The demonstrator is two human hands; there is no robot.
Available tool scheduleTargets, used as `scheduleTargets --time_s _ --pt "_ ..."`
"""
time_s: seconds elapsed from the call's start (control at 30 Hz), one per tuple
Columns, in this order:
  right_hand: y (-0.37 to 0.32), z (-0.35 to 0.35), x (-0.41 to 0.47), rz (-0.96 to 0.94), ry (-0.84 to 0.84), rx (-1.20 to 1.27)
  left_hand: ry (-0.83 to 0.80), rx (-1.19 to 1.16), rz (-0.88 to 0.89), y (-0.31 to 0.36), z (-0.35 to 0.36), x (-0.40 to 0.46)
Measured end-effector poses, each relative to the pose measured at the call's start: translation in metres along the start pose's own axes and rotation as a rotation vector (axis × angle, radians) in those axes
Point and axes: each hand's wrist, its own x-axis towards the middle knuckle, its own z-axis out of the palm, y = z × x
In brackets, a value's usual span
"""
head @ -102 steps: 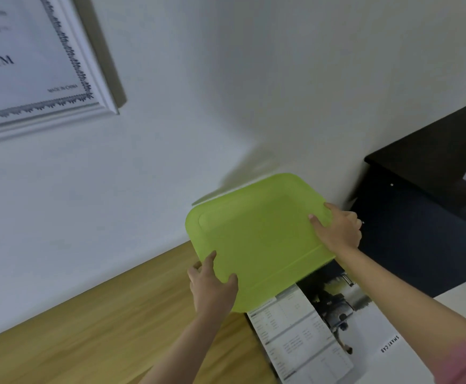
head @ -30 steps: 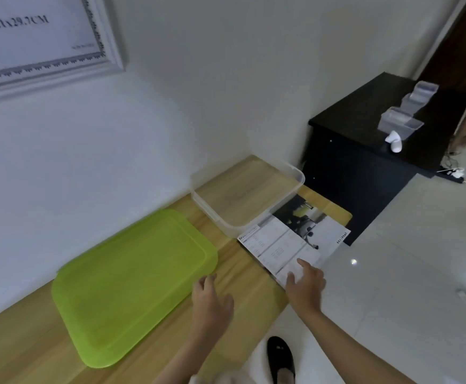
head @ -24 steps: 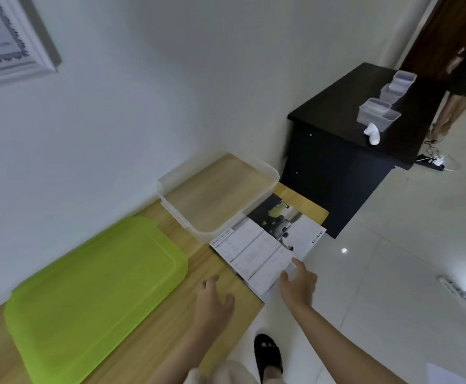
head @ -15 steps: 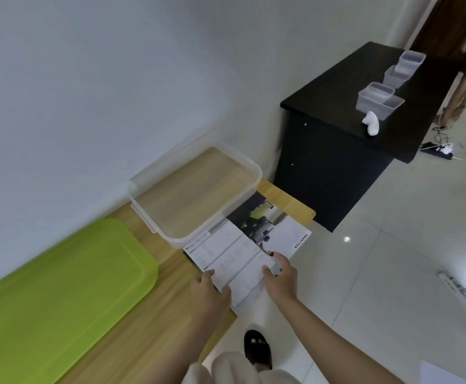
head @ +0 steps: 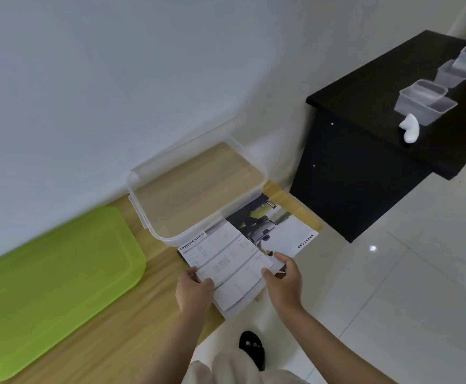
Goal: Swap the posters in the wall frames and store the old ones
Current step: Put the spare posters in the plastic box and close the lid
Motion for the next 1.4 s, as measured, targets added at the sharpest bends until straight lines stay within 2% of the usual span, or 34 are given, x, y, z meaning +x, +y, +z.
scheduleTargets --time_s 0.37,0.6,0.7,0.9,1.07,1.2,1.4 --pt "-0.024 -0.044 0.008 -0.040 -0.031 0.137 -0.072 -0.197 -0.172 0.010 0.030 -0.026" --pt "-0.041 -0.071 0.014 -0.052 0.054 0.244 -0.345 -0.353 -0.187 0.026 0.049 -0.035" --pt "-0.049 -0.078 0.016 -0.056 0.116 0.286 -0.418 -0.372 -0.106 0.035 0.051 -0.041" --pt "-0.071 -0.077 0.022 -0.095 0.219 0.315 -0.419 -0.355 0.216 0.060 0.043 -0.038" --pt "-0.096 -0.053 0.026 -0.128 0.214 0.318 -0.377 -0.323 0.363 0.089 0.027 -0.028" --pt "-0.114 -0.023 0.030 -0.156 0.158 0.284 -0.329 -0.295 0.425 0.104 0.004 -0.008" --pt "-0.127 0.038 0.034 -0.093 0.047 0.207 -0.233 -0.290 0.382 0.116 -0.039 0.033"
